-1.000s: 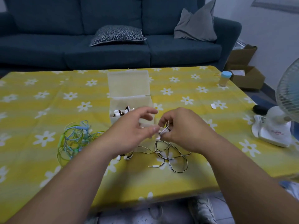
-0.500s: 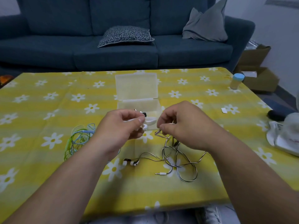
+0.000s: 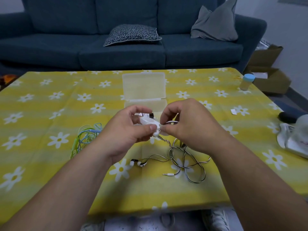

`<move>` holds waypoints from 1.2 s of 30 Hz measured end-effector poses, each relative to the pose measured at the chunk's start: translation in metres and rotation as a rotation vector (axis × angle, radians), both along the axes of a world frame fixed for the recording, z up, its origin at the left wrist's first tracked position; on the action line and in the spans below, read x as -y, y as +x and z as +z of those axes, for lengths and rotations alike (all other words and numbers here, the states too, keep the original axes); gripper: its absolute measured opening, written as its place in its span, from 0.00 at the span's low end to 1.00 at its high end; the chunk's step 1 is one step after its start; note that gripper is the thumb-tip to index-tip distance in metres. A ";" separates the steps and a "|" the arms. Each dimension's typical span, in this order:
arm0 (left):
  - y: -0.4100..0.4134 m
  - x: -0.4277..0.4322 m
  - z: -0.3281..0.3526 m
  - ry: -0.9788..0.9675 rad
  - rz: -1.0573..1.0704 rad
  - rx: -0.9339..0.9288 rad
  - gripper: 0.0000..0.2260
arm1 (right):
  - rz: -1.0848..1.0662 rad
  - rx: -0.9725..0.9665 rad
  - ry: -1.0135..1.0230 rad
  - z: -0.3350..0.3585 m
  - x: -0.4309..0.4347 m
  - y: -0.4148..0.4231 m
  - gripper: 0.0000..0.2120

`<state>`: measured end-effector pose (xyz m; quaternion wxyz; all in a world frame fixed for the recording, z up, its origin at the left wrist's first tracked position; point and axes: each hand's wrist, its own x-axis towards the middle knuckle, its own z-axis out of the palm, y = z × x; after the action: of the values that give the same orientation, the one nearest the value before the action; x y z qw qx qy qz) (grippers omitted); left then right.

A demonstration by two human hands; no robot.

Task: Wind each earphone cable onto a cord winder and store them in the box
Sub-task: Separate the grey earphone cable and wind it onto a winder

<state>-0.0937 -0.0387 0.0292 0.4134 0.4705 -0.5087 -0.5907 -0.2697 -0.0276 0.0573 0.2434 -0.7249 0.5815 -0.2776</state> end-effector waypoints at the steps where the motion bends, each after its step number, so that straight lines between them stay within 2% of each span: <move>1: 0.000 -0.001 0.000 0.017 0.016 -0.029 0.16 | -0.011 0.012 0.005 0.000 0.000 0.001 0.06; 7: -0.007 0.004 0.000 0.022 0.125 -0.054 0.12 | -0.064 0.125 0.106 -0.004 -0.002 0.006 0.06; 12: -0.020 0.004 -0.005 0.004 0.163 -0.077 0.11 | -0.108 0.328 0.280 -0.009 -0.005 0.006 0.04; 16: -0.024 0.004 -0.007 -0.116 0.193 -0.019 0.09 | -0.170 0.388 0.232 -0.013 -0.003 0.004 0.06; 19: -0.021 0.003 -0.004 -0.206 0.098 0.036 0.06 | -0.196 0.387 0.198 -0.013 0.000 0.000 0.08; 24: -0.017 0.006 -0.004 -0.275 -0.004 0.162 0.15 | -0.166 0.348 0.220 -0.009 0.001 -0.004 0.05; 29: -0.018 0.008 -0.004 -0.314 0.008 0.232 0.10 | -0.139 0.279 0.231 -0.006 0.004 -0.006 0.05; 32: -0.018 0.007 -0.004 -0.318 0.021 0.268 0.08 | -0.151 0.209 0.162 -0.002 0.006 -0.008 0.07; 36: -0.014 0.004 -0.003 -0.282 -0.059 0.244 0.08 | -0.251 0.243 0.002 0.007 0.011 -0.014 0.08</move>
<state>-0.1079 -0.0429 0.0260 0.3931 0.4609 -0.6463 -0.4639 -0.2834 -0.0387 0.0641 0.2763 -0.6074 0.6340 -0.3909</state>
